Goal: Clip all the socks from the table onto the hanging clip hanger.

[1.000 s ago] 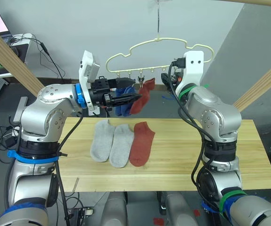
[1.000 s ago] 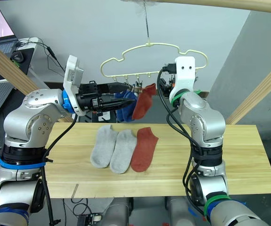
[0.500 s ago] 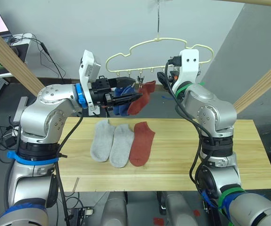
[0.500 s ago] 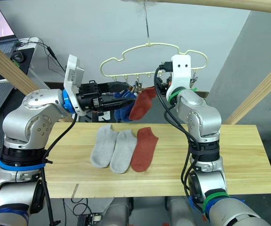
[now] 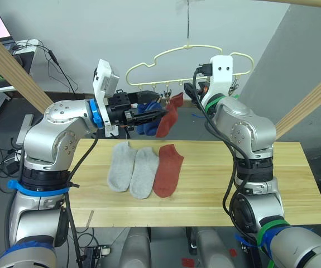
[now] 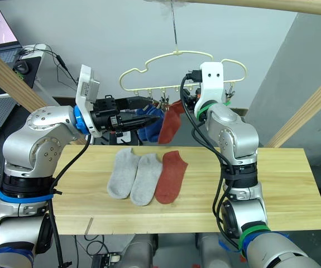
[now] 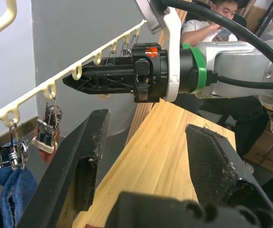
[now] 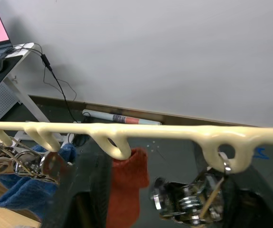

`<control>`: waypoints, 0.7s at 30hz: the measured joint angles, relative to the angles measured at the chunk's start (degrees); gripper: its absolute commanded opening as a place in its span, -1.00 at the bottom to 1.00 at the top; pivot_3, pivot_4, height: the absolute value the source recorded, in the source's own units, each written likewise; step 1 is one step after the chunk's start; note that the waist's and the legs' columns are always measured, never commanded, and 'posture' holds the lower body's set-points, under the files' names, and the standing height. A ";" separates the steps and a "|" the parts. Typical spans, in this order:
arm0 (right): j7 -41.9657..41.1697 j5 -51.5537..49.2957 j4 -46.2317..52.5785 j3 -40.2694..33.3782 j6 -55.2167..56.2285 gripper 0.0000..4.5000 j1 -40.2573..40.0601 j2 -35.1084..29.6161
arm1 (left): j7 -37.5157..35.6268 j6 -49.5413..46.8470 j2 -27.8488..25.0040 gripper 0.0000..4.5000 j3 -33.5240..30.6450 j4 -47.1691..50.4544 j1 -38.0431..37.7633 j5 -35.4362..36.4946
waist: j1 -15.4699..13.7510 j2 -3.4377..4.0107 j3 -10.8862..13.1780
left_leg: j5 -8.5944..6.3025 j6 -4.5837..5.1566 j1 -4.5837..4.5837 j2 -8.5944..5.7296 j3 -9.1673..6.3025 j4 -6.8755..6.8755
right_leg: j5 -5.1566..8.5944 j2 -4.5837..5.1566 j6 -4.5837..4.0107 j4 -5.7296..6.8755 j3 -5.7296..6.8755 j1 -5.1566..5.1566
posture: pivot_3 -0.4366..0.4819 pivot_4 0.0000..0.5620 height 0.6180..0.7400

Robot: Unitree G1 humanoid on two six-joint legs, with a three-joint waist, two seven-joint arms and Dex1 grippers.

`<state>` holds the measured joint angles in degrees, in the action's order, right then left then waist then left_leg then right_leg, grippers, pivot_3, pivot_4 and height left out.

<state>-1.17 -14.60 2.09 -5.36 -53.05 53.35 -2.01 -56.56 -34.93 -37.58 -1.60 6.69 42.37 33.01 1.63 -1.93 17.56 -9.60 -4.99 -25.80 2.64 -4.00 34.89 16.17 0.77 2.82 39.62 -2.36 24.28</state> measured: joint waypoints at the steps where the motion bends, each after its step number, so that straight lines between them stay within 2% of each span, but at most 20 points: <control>1: 0.02 0.02 -0.01 0.00 0.02 -0.53 0.01 -0.05 | 0.09 0.00 -0.03 0.28 0.00 0.00 0.00 -0.03 | 0.00 0.00 0.00 | 0.00 0.00 0.00 0.00 0.00 0.00 | 0.00 0.00 0.00 0.00 0.00 0.00 | 0.16 0.03 1.00; 2: 0.03 0.05 -0.13 -0.01 0.02 -0.70 0.01 -0.10 | 0.17 0.00 -0.05 0.28 0.00 0.00 0.00 -0.06 | 0.00 0.00 0.00 | 0.00 0.00 0.00 0.00 0.00 0.00 | 0.00 0.00 0.00 0.00 0.00 0.00 | 0.16 0.03 1.00; 4: 0.06 0.09 -0.24 -0.04 0.12 -0.92 0.01 -0.13 | 0.23 0.00 -0.06 0.28 0.00 0.00 0.00 -0.11 | 0.00 0.00 0.00 | 0.00 0.00 0.00 0.00 0.00 0.00 | 0.00 0.00 0.00 0.00 0.00 0.00 | 0.16 0.03 1.00; 11: 0.08 0.08 -0.24 -0.08 0.25 -0.94 0.03 -0.15 | 0.96 -0.43 -0.56 0.28 0.02 0.43 -0.57 -0.55 | 0.04 0.01 0.00 | 0.00 0.00 0.00 0.00 0.00 -0.01 | 0.00 0.00 0.00 0.00 -0.01 0.01 | 0.16 0.04 1.00; 15: 0.08 0.08 -0.24 -0.10 0.27 -0.94 0.04 -0.32 | 2.09 -5.91 -3.07 0.28 2.59 2.77 -1.99 -1.68 | 0.02 0.02 0.01 | 0.00 0.00 0.00 0.00 -0.01 -0.01 | 0.00 0.00 0.00 0.01 -0.01 0.01 | 0.16 0.04 1.00; 18: 0.06 0.06 -0.24 -0.06 0.25 -0.94 0.04 -0.36 | 3.32 -12.00 -4.68 0.51 6.56 4.37 -3.32 -2.72 | 0.02 0.02 0.01 | 0.00 0.00 0.00 0.00 0.00 -0.01 | 0.00 -0.01 0.00 0.01 -0.02 0.01 | 0.15 0.04 1.00; 21: 0.06 0.05 -0.23 -0.10 0.20 -0.94 0.04 -0.53 | 5.47 -12.56 -3.11 0.92 8.25 5.05 -6.96 -3.97 | 0.03 0.03 0.02 | 0.00 0.00 0.00 0.01 0.01 -0.01 | 0.01 -0.01 -0.01 0.03 -0.02 0.04 | 0.13 0.05 1.00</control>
<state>-1.11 -14.55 1.86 -5.46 -52.86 53.39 -2.54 -51.09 -47.49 -40.69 6.65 11.74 35.41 29.04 1.66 -1.90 17.58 -9.61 -4.99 -25.81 2.65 -3.99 34.88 16.18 0.76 2.81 39.65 -2.38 24.33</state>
